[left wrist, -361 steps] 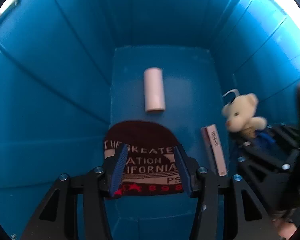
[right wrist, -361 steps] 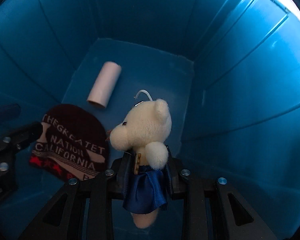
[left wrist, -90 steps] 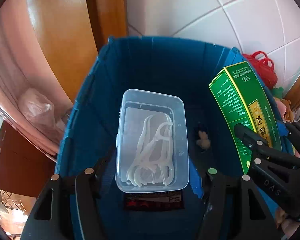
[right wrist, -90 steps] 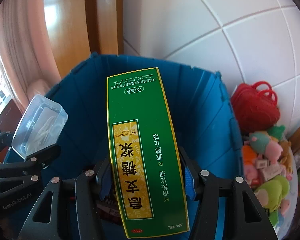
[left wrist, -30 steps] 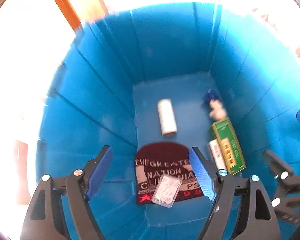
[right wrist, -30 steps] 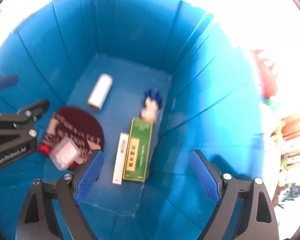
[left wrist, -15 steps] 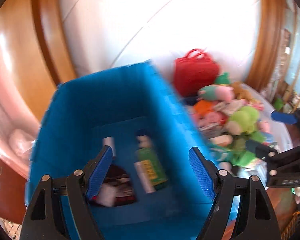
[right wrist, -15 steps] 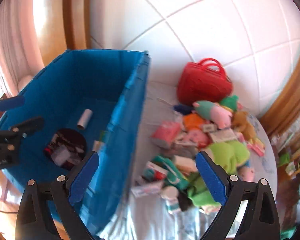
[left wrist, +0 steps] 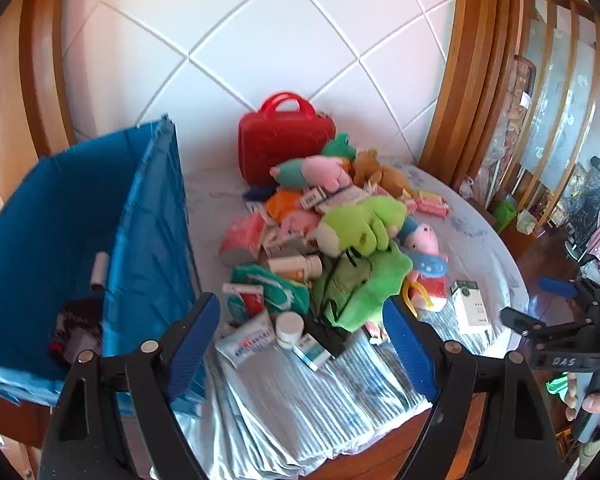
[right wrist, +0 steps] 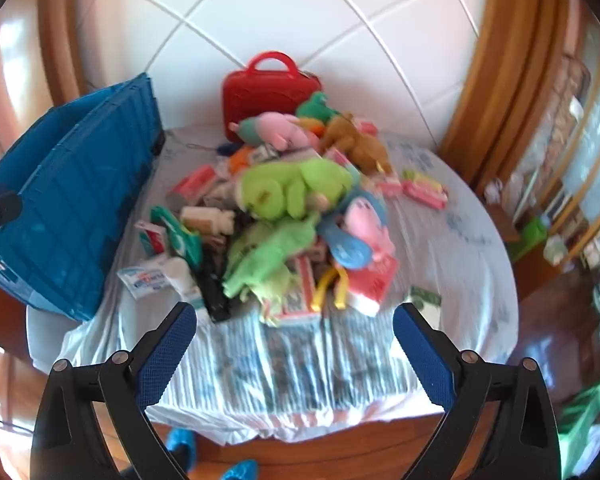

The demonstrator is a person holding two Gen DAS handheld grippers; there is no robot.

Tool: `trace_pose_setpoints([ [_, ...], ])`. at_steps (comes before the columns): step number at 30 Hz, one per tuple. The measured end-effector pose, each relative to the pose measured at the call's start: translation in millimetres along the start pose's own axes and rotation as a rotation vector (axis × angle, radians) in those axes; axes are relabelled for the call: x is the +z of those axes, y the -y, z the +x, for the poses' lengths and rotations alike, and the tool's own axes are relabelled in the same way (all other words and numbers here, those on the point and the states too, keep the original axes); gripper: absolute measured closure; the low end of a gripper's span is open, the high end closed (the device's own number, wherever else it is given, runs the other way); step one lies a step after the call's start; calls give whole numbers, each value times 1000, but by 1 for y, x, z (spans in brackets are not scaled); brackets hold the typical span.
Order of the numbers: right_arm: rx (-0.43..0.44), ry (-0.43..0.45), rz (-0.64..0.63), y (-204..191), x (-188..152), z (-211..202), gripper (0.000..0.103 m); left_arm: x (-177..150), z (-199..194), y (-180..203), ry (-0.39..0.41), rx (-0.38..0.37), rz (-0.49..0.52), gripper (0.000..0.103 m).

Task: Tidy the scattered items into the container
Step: 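Move both tools back to the pile on the table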

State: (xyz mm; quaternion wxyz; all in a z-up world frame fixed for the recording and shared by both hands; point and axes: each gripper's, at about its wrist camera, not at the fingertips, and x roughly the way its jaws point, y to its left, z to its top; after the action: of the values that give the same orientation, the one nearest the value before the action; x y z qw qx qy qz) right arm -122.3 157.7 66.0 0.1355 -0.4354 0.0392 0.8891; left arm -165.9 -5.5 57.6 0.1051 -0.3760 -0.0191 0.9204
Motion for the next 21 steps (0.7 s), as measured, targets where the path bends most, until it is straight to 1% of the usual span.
trace_pose_setpoints([
  [4,-8,-25,111,50,-34,23,3,-26,43,10,-77,33,-25,19],
  [8,-29,-46,203,86,-60,45,3,-51,81,7,-150,32,-66,19],
  [11,-42,-76,260,103,-73,67,3,-67,110,7,-179,38,-74,19],
  [15,-81,-144,324,121,-88,102,3,-87,148,6,-233,28,-79,19],
  [19,-104,-189,357,137,-99,132,3,-107,182,5,-285,81,-73,19],
  [21,-100,-208,368,146,-101,144,3,-116,197,3,-310,83,-92,19],
])
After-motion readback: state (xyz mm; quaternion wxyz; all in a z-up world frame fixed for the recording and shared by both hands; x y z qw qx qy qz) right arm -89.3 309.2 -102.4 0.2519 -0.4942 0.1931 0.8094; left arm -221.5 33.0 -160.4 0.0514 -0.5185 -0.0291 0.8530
